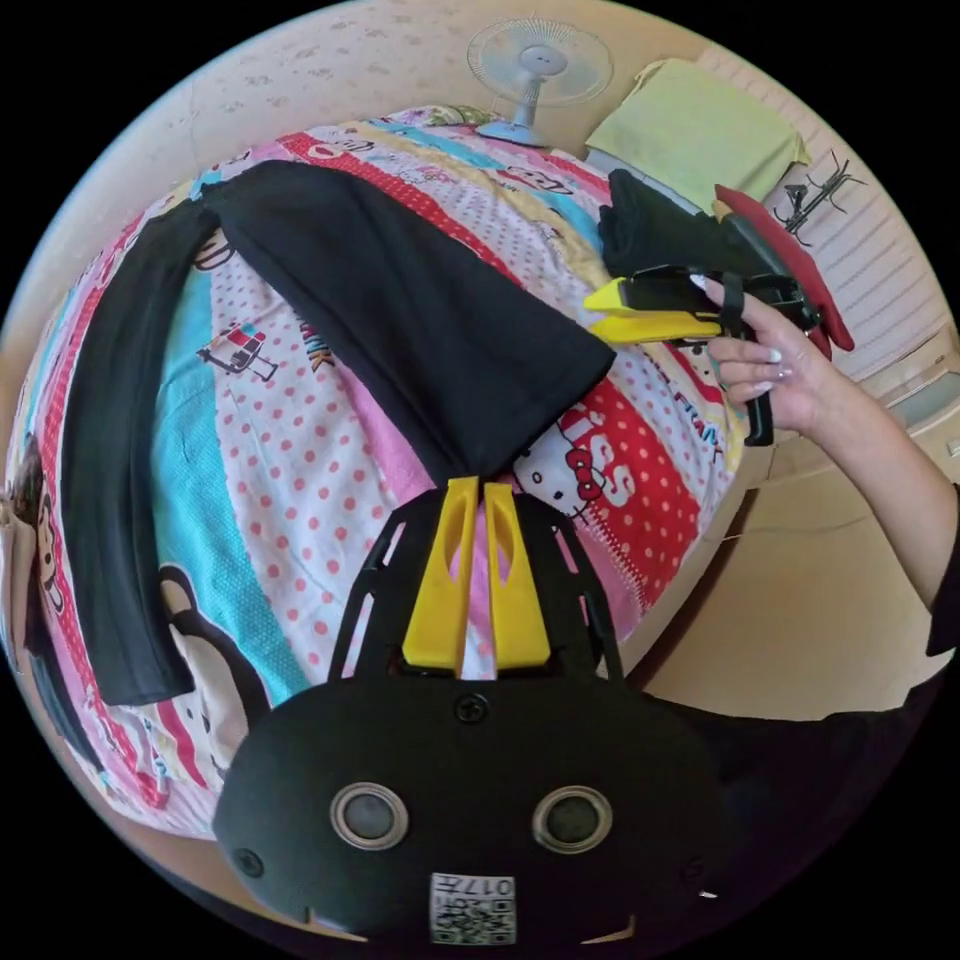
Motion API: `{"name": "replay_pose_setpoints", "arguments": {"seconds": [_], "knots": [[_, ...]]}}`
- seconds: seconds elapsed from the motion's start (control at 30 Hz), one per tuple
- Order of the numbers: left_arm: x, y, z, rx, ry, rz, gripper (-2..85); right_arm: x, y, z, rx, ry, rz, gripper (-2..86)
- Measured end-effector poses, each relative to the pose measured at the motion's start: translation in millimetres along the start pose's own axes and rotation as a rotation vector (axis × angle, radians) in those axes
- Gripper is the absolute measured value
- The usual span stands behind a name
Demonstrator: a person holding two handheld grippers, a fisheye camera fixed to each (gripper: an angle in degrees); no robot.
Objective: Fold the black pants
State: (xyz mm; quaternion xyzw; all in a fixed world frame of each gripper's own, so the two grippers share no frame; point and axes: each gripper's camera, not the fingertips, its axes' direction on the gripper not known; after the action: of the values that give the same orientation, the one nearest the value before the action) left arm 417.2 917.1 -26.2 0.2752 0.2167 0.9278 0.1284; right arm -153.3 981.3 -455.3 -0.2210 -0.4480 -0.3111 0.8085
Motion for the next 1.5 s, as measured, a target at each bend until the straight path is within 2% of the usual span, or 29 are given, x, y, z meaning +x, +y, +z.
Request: {"name": "replay_pose_setpoints", "arguments": {"seconds": [0.13,0.17,0.27,0.33,0.4,0.43,0.5,0.63,0.73,0.8,0.93,1.03,1.07,1.1,1.23,1.3,1.4,1.43,1.5], "knots": [[7,-9,-7,0.003,0.009,-0.019,-0.7,-10,-8,31,-0.144,0.217,-0.034,8.2],[13,-12,-12,-0.015,-0.018,0.005,-0.7,-12,-10,29,-0.148,0.213,-0.046,7.3],[28,-17,-54,0.077,-0.119,0.045,-0.8,-22,-8,9,-0.075,0.100,-0.091,5.4],[39,-13,-66,0.110,-0.180,0.071,-0.8,-13,-5,5,-0.066,0.052,-0.044,4.8],[48,-3,-45,0.058,-0.224,0.092,-0.9,8,-3,13,-0.084,0.032,0.027,4.2],[50,0,-33,0.026,-0.224,0.097,-0.9,23,0,24,-0.105,0.095,0.062,3.9],[47,10,12,-0.166,-0.241,0.044,-1.0,38,3,33,-0.099,0.121,0.091,3.6],[19,19,-10,-0.089,-0.130,-0.094,-1.0,52,0,29,-0.093,0.078,0.144,3.1],[-15,22,-49,0.087,0.000,-0.221,-1.0,58,-1,29,-0.093,0.084,0.132,2.9],[-33,12,-80,0.281,0.122,-0.198,-1.0,63,-2,30,-0.097,0.084,0.126,2.8],[-44,-24,-91,0.417,0.225,-0.084,-0.9,71,-3,31,-0.094,0.097,0.122,2.5],[-42,-44,-39,0.238,0.088,-0.045,-0.8,70,-2,34,-0.092,0.150,0.078,2.3],[-47,-43,-3,0.035,0.037,-0.090,-0.8,74,-2,34,-0.093,0.148,0.084,2.2],[-56,-35,20,-0.112,0.068,-0.128,-0.6,77,-3,33,-0.094,0.137,0.094,2.2],[-75,-2,-8,0.005,0.300,-0.149,2.8,93,-1,24,-0.061,0.062,0.205,2.1],[-63,12,-45,0.163,0.337,-0.013,7.8,90,-1,20,-0.049,0.060,0.213,2.0],[-35,23,-82,0.404,0.334,0.175,10.5,77,0,12,-0.021,-0.002,0.221,1.9],[-30,23,-84,0.418,0.342,0.202,10.9,72,1,10,-0.002,-0.060,0.239,1.7],[-10,16,-75,0.340,0.309,0.236,10.9,68,1,10,0.012,-0.169,0.290,1.5]]}}
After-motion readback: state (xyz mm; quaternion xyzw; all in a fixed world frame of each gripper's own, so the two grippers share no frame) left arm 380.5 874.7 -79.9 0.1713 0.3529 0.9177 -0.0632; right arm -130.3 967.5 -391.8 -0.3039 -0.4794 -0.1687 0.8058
